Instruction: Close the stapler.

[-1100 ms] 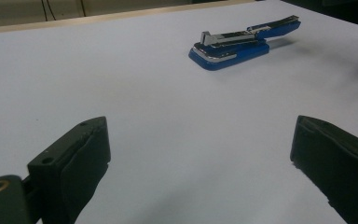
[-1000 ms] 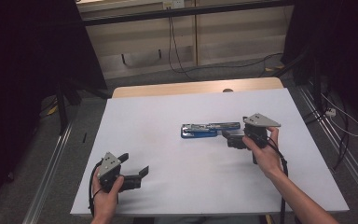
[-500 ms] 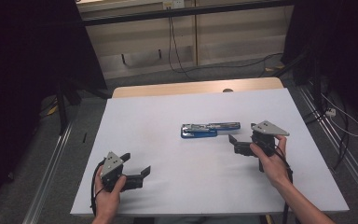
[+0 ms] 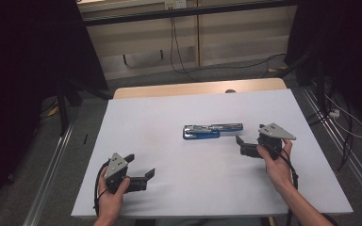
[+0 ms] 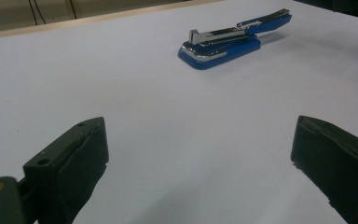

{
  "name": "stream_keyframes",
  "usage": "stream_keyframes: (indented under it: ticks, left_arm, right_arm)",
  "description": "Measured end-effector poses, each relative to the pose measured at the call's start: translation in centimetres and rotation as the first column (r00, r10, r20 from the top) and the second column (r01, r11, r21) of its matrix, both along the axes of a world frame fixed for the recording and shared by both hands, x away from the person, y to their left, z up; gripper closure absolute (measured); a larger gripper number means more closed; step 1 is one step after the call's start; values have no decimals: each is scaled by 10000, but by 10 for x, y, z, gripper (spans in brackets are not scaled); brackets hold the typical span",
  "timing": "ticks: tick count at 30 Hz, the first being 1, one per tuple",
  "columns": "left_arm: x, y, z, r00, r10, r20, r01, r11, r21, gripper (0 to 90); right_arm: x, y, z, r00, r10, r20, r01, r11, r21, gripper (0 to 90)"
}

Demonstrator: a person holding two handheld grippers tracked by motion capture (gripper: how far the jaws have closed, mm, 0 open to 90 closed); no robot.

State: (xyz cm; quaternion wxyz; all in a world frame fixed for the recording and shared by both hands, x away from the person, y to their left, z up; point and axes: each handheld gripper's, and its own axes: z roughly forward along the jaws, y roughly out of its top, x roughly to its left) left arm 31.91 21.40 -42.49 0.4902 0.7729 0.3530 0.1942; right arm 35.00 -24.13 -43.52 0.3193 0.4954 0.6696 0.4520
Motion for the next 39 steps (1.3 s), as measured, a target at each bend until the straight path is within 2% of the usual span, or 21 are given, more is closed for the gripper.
stream_keyframes:
  ticks: [1,4,7,10,13,23,27,28,29,33,36,39]
  left_arm:
    - [1,-2,1,10000,14,31,-13,10000,-52,41]
    - [6,-5,5,9984,198,528,-205,9997,130,41]
    - [15,-9,3,9992,228,335,-229,9997,11,37]
    - [21,-14,-2,9994,87,341,-94,9998,194,37]
    - [28,-19,-4,9997,-45,251,36,9994,332,37]
    - [57,-41,-3,9996,-11,277,11,10000,25,44]
    - [68,-52,-3,9995,-260,150,262,9995,-170,47]
    - [71,-54,-3,9993,-354,124,354,9994,-61,48]
    - [72,-56,-3,9993,-334,175,333,9994,51,48]
    - [80,-60,-4,9995,-276,151,276,9996,-14,50]
    - [87,-63,-6,9999,-163,-1,163,9996,-246,75]
    - [94,-67,-5,9993,-364,116,364,9993,19,75]
  right_arm:
    - [0,-1,-1,10000,-3,22,3,10000,-39,22]
    - [-1,-4,-3,9999,97,-50,-97,10000,-6,21]
    - [0,-5,-4,9998,175,-72,-174,9998,139,19]
    - [2,-6,-4,9996,282,35,-282,9996,41,22]
    - [3,-6,-6,9993,368,-62,-367,9993,99,27]
    - [7,-3,-6,9982,602,-18,-602,9981,154,85]
    - [8,-4,-6,9975,700,-73,-698,9974,161,121]
    - [9,-4,-6,9974,714,-76,-713,9974,138,128]
    - [9,-4,-6,9975,703,-88,-702,9975,123,131]
    - [11,-5,-5,9968,785,-136,-784,9969,73,166]
    - [13,-5,-4,9962,849,-218,-848,9964,61,189]
    - [16,-5,-2,9952,943,-262,-942,9955,48,218]
